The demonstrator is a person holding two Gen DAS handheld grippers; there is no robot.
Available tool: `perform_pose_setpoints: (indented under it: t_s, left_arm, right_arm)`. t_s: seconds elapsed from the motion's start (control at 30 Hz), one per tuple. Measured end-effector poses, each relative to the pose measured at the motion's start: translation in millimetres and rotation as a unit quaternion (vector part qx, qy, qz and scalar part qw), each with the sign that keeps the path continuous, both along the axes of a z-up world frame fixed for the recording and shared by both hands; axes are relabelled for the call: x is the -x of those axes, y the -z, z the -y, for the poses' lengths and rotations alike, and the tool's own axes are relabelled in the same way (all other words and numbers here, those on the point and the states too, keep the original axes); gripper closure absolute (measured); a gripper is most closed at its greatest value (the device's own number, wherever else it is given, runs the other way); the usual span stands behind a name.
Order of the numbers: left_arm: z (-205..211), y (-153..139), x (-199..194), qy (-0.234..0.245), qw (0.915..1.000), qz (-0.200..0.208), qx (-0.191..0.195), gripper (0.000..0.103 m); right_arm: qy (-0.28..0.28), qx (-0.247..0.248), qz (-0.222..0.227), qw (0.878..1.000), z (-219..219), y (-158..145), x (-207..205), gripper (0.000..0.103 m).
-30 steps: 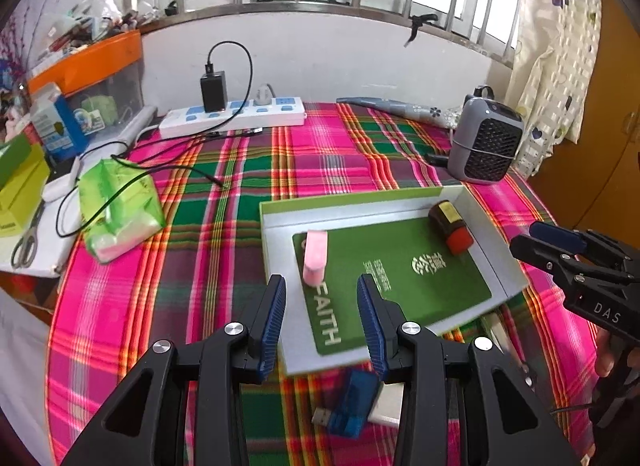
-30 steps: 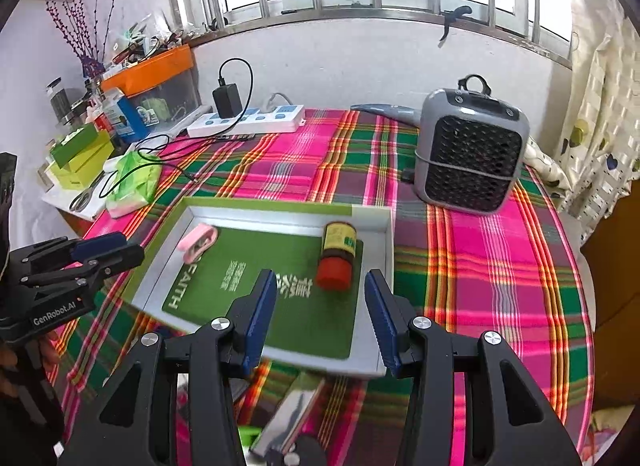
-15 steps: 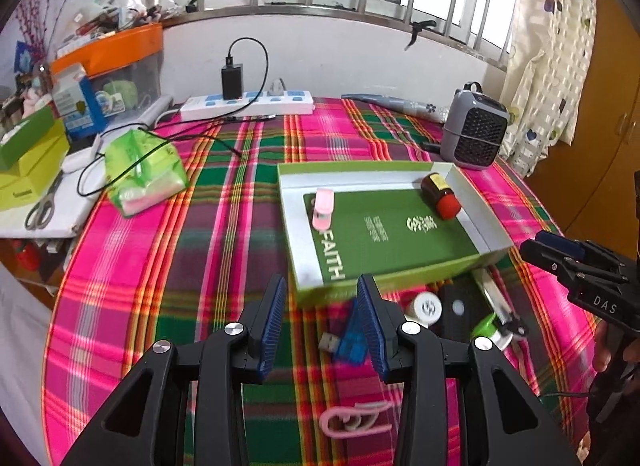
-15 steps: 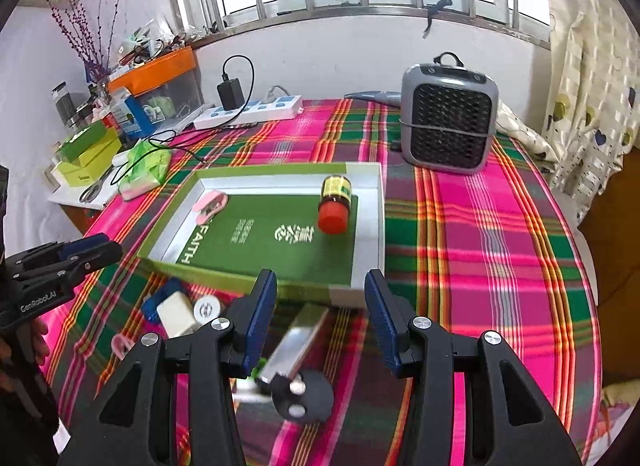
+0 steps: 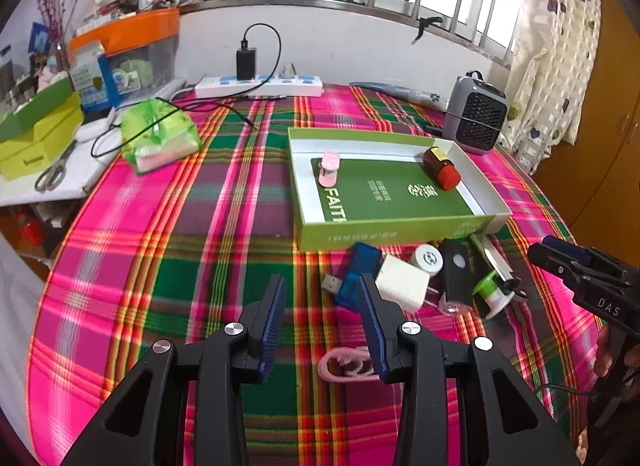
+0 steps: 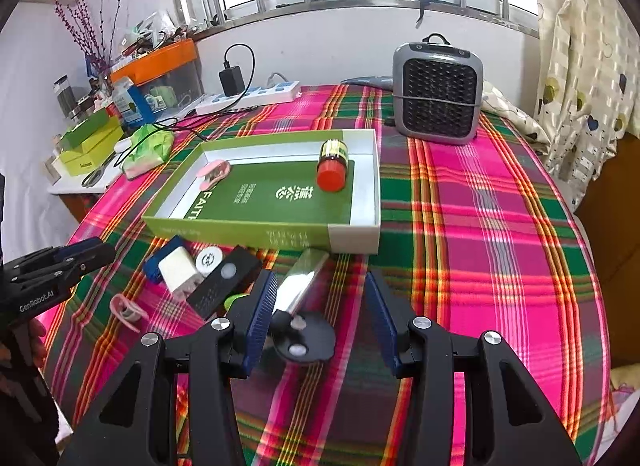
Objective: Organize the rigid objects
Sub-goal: 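Withdraw both open tools from the green box, then close the right tool on the black-and-silver handled gadget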
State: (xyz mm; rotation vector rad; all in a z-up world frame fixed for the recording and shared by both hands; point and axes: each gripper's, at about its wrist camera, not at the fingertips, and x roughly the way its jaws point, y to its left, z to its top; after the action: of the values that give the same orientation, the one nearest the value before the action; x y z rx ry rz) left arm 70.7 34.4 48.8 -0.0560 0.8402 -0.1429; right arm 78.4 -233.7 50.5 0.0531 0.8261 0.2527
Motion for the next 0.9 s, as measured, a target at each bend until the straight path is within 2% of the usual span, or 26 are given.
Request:
perform_pose_setpoints:
  t_s: [0.37,0.63,0.77,0.9]
  left_arm:
    - [-2.4,9.1,17.4,0.010,0.9999,0.000,-0.009,0.067]
    - [-18.0,20.9,24.1,0.010,0.9998,-0.012,0.014,0.067]
    - [-24.5,28.2,23.6,0.011,0.9990,-0.026,0.035,0.067]
    - [-24.7,30.8,25.2,0.022,0.9983,-0.029,0.045,0.066]
  right_arm:
    - [0.002,0.002,-0.007,1.000,-1.0,11.5,16.3,0.056]
    - [0.005,-0.003,-0.010,1.000,-1.2,17.5,27.1,0.055]
    - [-0.007,-0.009,-0.009,1.000,-6.4,21.3,32.1,0.052]
    - [-0.006,0.004,-0.015,1.000,-11.8,27.9,30.7,0.052]
